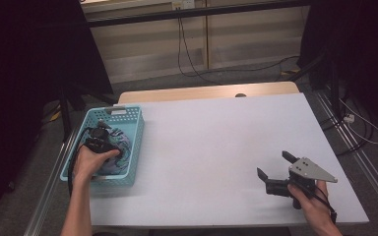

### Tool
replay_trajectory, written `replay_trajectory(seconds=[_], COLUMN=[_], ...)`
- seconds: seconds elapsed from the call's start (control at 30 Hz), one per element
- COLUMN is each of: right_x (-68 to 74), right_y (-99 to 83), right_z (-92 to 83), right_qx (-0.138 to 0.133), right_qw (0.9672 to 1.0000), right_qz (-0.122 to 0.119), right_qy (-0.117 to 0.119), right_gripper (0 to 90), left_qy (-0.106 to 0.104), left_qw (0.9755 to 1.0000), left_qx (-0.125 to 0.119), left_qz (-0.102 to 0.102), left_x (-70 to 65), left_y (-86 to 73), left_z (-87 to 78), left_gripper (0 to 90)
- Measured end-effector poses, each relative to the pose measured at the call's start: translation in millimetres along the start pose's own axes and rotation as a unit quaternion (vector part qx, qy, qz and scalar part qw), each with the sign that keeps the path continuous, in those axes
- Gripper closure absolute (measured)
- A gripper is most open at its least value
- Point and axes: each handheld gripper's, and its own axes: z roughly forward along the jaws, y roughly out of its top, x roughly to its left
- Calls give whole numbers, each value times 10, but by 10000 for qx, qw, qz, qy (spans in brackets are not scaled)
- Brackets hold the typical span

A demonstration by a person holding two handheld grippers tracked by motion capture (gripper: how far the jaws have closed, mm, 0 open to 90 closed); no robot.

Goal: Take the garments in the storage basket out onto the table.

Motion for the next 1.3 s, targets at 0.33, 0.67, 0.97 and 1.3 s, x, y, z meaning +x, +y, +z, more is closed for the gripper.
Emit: replay_trajectory(seconds=[0.33,0.67,0.97,1.3], right_x=[3,4,3,2], right_y=[2,4,5,6], right_z=[-3,-2,-3,-5], right_qx=[-4,-7,-8,-12], right_qw=[10000,10000,10000,10000], right_qz=[-27,-28,-29,-30], right_qy=[15,48,31,30], right_gripper=[14,14,14,14], left_qy=[50,137,159,48], left_qw=[10000,9984,9960,9859], left_qx=[-36,-469,-834,-1593], left_qz=[-52,-279,-293,-509], left_x=[3,58,63,154], left_y=[-10,-56,-83,-180], left_z=[-74,-177,-330,-615], left_gripper=[447,521,523,522])
